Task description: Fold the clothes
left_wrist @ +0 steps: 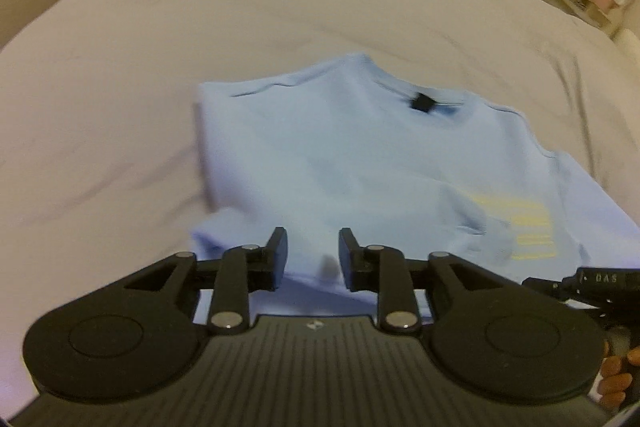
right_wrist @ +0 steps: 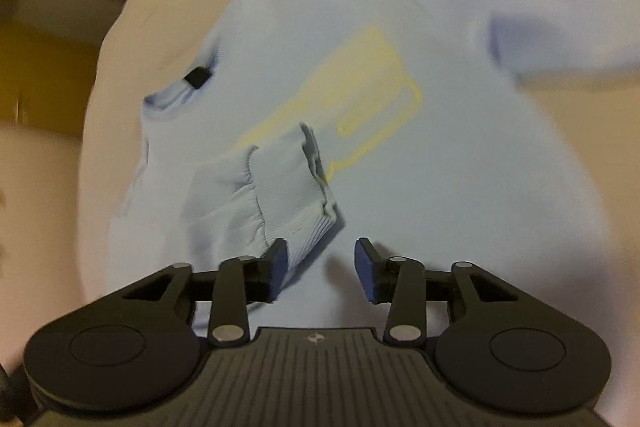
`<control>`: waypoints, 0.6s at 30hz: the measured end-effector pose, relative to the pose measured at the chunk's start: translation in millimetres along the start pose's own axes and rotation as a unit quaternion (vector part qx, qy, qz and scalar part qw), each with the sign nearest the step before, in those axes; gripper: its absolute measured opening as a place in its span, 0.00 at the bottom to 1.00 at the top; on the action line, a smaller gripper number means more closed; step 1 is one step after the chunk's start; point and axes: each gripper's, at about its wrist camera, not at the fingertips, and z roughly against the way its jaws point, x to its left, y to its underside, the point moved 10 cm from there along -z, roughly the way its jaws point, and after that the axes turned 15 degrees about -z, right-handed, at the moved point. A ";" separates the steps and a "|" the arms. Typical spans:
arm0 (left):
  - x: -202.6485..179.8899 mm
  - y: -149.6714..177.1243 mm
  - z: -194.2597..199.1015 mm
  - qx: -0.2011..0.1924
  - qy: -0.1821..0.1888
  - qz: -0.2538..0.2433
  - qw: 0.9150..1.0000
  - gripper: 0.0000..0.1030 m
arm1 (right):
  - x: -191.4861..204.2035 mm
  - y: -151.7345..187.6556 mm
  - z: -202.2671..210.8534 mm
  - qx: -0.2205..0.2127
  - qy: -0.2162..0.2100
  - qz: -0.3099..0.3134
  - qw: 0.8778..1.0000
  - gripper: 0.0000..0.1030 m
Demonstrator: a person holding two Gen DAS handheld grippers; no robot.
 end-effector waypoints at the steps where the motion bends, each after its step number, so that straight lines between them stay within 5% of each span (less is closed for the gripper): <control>1: 8.6 6.1 2.9 0.006 -0.004 0.006 1.000 0.29 | -0.3 -0.3 -5.9 0.003 -0.014 -0.022 1.000 0.43; 5: 32.0 31.5 -8.7 0.042 -0.022 0.008 0.999 0.29 | 8.1 -3.7 -27.9 -0.007 -0.038 -0.055 0.998 0.45; 7: 31.5 36.3 -25.9 0.055 -0.039 -0.013 0.998 0.29 | 20.5 -8.6 -33.5 -0.024 -0.045 -0.038 0.998 0.13; 9: 30.8 35.6 -37.8 0.053 -0.047 -0.029 0.997 0.28 | 45.4 -14.6 -18.5 -0.064 -0.062 0.025 0.996 0.09; 12: 26.1 30.4 -48.7 0.045 -0.048 -0.042 0.997 0.28 | 98.8 -22.5 41.4 -0.172 -0.131 0.145 0.966 0.07; 15: 18.9 32.8 -54.3 0.045 -0.049 -0.054 0.996 0.28 | 105.5 -41.6 78.8 -0.245 -0.122 0.175 0.946 0.07; 18: 13.0 36.7 -60.3 0.053 -0.054 -0.067 0.995 0.28 | 54.2 -68.5 45.5 -0.210 -0.011 0.132 0.969 0.08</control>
